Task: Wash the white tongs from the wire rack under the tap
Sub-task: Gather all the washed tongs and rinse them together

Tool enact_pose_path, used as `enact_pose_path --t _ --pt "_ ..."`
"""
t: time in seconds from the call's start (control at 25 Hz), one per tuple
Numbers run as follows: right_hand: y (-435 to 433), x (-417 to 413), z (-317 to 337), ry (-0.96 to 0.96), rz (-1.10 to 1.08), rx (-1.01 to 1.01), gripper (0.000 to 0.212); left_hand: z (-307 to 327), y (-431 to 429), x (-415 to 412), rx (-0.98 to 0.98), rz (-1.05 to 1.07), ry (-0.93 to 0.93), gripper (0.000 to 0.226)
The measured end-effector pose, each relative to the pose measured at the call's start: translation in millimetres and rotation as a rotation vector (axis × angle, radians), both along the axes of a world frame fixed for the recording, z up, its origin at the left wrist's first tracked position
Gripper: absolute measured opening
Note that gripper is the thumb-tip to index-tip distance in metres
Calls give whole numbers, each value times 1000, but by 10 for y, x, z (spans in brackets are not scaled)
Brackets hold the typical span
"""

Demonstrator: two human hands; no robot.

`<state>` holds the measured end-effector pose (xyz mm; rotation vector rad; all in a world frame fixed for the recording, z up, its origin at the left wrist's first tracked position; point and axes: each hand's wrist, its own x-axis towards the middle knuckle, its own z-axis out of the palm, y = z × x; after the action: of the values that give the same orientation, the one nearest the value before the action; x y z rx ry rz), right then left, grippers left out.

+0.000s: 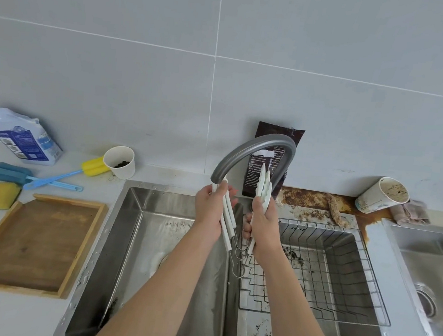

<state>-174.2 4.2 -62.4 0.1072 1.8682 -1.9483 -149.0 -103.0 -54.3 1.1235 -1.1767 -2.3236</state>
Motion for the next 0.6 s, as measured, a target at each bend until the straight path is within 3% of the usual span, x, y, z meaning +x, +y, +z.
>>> enact_pose_path --t 0.28,0.44,0.6 --pt "33 73 47 88 46 -6 10 -32 -145 -168 -124 -55 -162 29" --pt "21 55 75 115 39 9 14 -76 -138 -175 -224 -41 -134 21" --pt "6 113 15 81 -17 -7 8 -62 -163 -145 -160 5 -74 20"
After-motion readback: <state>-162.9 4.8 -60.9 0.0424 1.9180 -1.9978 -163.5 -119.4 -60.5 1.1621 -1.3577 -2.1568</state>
